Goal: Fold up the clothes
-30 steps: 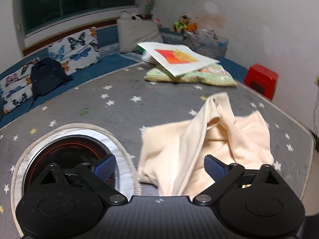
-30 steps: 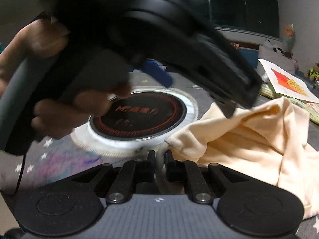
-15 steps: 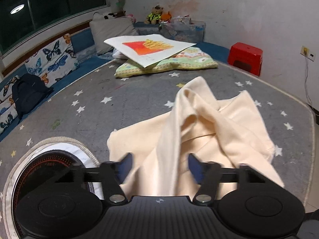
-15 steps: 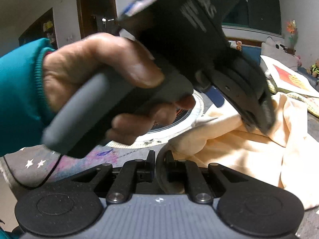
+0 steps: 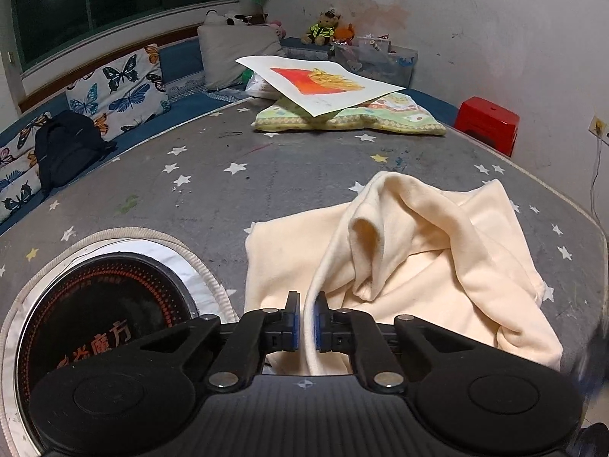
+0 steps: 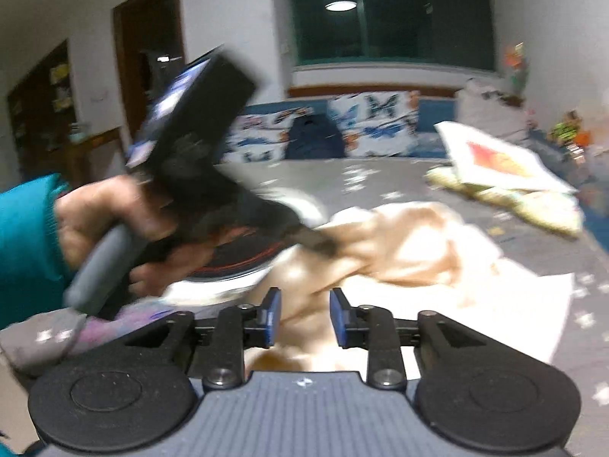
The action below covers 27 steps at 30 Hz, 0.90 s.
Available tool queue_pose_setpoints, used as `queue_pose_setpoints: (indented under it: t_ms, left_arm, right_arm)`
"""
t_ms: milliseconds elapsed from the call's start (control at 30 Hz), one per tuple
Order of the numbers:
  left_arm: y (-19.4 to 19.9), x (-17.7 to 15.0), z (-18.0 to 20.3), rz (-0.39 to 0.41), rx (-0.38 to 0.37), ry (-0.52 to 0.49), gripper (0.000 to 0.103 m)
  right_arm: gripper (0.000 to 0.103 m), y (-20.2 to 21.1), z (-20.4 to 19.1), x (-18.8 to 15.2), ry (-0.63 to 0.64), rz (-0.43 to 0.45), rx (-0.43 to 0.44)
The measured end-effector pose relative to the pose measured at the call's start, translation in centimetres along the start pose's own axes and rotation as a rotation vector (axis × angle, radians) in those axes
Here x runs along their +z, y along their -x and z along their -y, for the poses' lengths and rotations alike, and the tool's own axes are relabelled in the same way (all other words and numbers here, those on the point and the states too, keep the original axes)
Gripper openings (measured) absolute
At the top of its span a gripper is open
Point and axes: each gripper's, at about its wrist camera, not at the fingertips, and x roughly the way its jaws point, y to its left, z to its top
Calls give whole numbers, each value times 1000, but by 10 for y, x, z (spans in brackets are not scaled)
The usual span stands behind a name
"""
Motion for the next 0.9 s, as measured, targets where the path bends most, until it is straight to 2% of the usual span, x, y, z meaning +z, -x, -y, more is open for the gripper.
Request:
queue_pose_setpoints:
  t_ms: [67, 167, 233, 333, 500, 533, 567, 667, 767, 900]
  left_arm:
    - [2, -1, 1, 6, -1, -4, 7]
    - [4, -1, 1, 11, 2, -4, 7]
    - [5, -2, -1, 14, 4, -2, 7]
    - [6, -2, -2, 15, 7, 0, 7]
    - [5, -3, -3, 15, 9, 2, 5]
    - [5, -3, -4, 15, 9, 4, 5]
    - [6, -4, -4, 16, 10, 5, 5]
    - [7, -4, -5, 19, 12, 10, 5]
    - [9, -4, -6, 24, 15, 15, 4]
    - [15, -6, -8, 34, 22, 23, 4]
  right_arm:
    - [30, 1, 26, 8, -1, 12, -70]
    - [37, -6, 48, 17, 17, 13, -173]
    - [37, -16, 58, 22, 32, -4, -219]
    - [38, -34, 72, 24, 47, -38, -267]
    - [36, -43, 76, 18, 63, -71, -294]
    - [35, -45, 77, 17, 66, -78, -300]
    - [27, -47, 78, 16, 69, -85, -305]
    - [14, -53, 80, 12, 79, -105, -321]
    - [10, -58, 82, 9, 88, -126, -337]
    - [6, -42, 86, 8, 62, -84, -367]
